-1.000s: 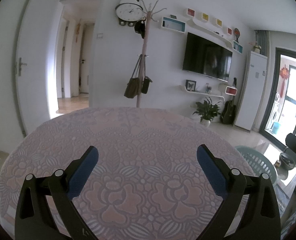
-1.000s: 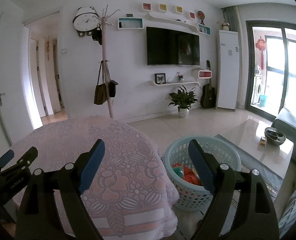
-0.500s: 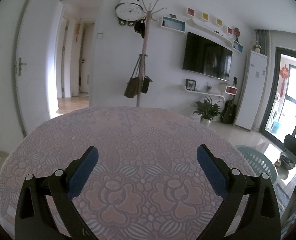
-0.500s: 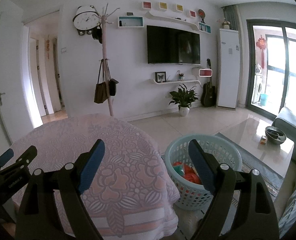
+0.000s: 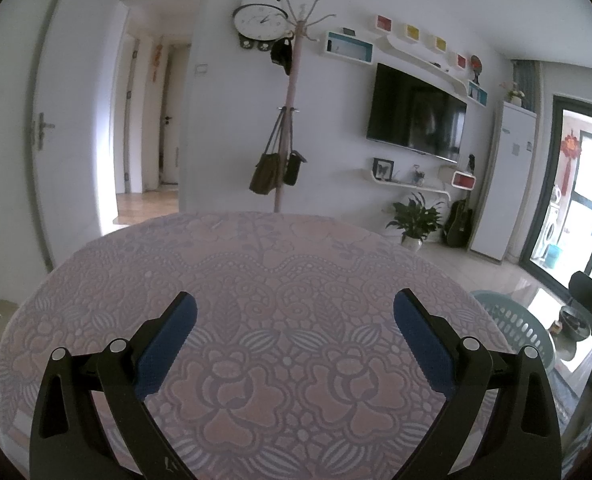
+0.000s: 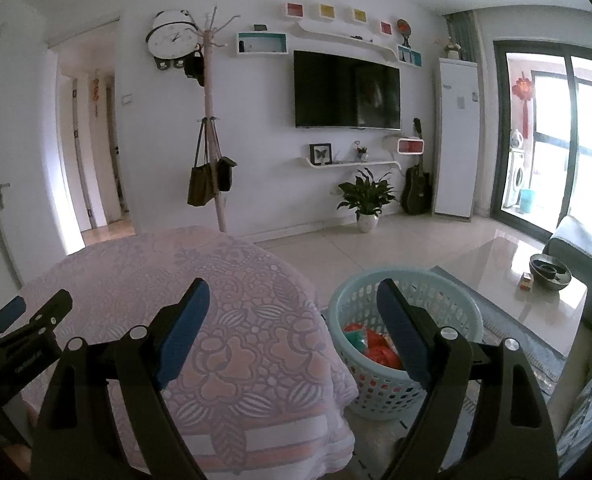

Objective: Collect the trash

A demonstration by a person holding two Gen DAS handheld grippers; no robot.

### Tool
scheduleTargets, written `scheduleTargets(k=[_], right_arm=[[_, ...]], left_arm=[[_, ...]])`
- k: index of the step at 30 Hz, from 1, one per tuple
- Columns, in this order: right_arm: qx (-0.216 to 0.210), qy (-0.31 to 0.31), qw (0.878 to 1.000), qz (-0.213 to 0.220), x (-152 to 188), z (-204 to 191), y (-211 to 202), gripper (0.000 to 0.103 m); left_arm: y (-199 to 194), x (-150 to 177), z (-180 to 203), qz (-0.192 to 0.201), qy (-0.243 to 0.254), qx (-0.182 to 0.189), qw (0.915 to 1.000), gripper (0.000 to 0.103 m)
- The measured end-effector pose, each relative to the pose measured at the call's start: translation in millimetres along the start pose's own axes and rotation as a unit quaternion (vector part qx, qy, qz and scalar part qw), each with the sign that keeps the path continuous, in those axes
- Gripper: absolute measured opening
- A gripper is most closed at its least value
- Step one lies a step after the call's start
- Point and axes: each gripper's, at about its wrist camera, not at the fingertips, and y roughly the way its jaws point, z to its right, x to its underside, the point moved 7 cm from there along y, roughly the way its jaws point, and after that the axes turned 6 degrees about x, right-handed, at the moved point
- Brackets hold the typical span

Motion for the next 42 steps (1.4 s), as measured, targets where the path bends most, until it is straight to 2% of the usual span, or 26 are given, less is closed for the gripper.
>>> scheduleTargets(k=[42], right_arm=[[-0.008, -0.007, 1.000, -0.009, 0.8, -2.5, 2.2, 0.081]], left_arm=[[-4.1, 2.6, -2.2, -0.004, -0.006, -0.007, 0.9999, 0.096]])
